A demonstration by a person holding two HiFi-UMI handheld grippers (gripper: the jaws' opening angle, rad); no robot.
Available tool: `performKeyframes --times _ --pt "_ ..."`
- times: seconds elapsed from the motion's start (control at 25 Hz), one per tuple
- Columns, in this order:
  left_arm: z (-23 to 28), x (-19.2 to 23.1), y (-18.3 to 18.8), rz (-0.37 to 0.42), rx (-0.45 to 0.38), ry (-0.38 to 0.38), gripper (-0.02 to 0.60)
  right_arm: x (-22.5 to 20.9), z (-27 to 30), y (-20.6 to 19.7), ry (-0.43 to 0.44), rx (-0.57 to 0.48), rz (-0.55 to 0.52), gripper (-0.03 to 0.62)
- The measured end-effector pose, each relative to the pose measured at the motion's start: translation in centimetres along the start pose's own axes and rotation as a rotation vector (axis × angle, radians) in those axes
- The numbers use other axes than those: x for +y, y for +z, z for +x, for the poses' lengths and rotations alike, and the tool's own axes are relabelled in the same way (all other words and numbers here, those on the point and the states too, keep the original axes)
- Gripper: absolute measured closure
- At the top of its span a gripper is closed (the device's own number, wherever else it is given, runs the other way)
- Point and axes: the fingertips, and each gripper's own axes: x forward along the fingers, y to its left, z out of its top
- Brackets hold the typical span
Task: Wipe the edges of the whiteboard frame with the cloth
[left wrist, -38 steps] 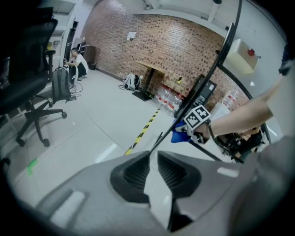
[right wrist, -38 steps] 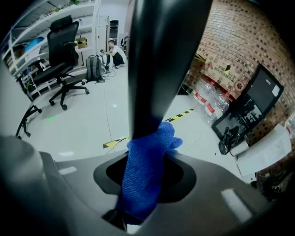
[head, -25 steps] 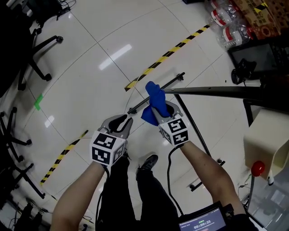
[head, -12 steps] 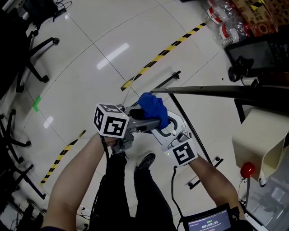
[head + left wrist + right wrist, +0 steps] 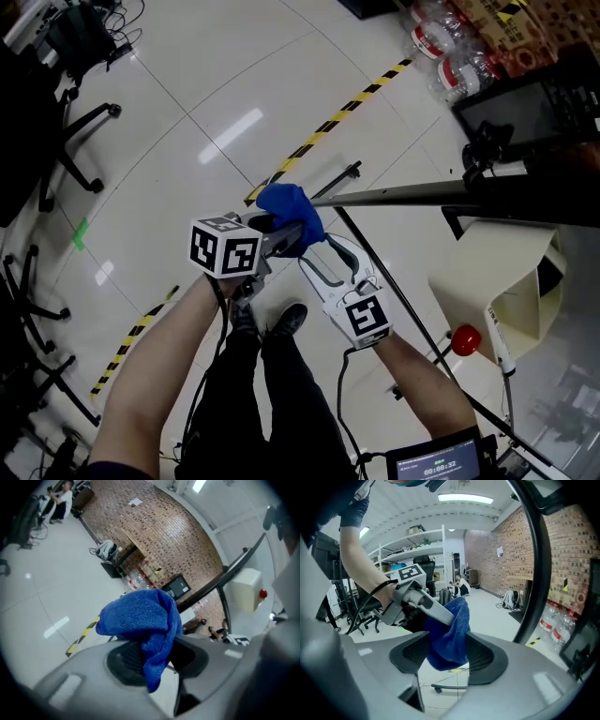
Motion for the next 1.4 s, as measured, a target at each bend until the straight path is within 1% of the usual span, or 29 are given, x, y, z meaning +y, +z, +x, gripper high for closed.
performKeyframes --times 0.08,0.12,0.2,0.24,0.36,0.44,0.52,0.64,0.72,0.8,0.92,1.0,1.2,1.32,1.4 --pt "0.3 2.4 0.5 -0.023 -0.028 0.095 0.458 0.6 -0.7 -1.1 0.012 0.011 0.018 0.361" --pt "0.6 3.4 0.5 -0.045 -0.044 0.130 0.457 1.1 -1.2 -1.7 0.026 0.020 0.020 0.361" --pt "1.5 4.9 0.6 -0.095 -0.071 0.171 0.457 1.9 -2.6 -3.0 0.050 0.038 0.032 0.365" --pt "2.1 5.4 0.6 -0.121 -0.077 0.171 0.457 2.2 -3.3 -3.7 0.053 0.048 0.052 0.367" --pt "5.0 6.0 1.0 -0.174 -0.058 0.125 0.457 2.5 -4.9 -6.6 0.052 0.102 0.108 0.391" --pt "7.5 6.5 1.1 -0.173 -0.022 0.106 0.456 2.3 -5.4 -8.8 0.033 0.138 0.148 0.398" --pt "10.0 7.4 1.0 -0.165 0.018 0.109 0.456 2.2 -5.3 -10.1 0.013 0.157 0.195 0.399" --pt "13.5 8.9 0.4 -0.156 0.070 0.119 0.454 2.5 -4.7 -11.1 -0.009 0.158 0.241 0.401" --pt "15.3 9.5 -0.6 -0.153 0.108 0.112 0.453 3.3 -4.0 -11.3 0.002 0.164 0.261 0.407" --pt "16.6 9.2 -1.5 -0.142 0.145 0.090 0.456 4.3 -3.8 -11.2 0.024 0.177 0.265 0.408" --pt "17.5 7.5 -1.6 -0.123 0.176 0.043 0.465 5.1 -4.5 -11.3 0.043 0.185 0.263 0.430" --pt "17.3 6.4 -1.2 -0.134 0.178 0.015 0.465 5.6 -4.8 -11.2 0.049 0.186 0.276 0.431" --pt "15.9 3.1 0.8 -0.181 0.139 -0.051 0.465 6.4 -5.4 -10.5 0.070 0.188 0.277 0.436" --pt "14.9 0.9 2.1 -0.188 0.117 -0.098 0.465 7.0 -5.7 -9.6 0.070 0.167 0.286 0.439" --pt "14.0 -0.5 2.8 -0.189 0.103 -0.116 0.465 7.3 -5.9 -8.8 0.073 0.159 0.275 0.442"
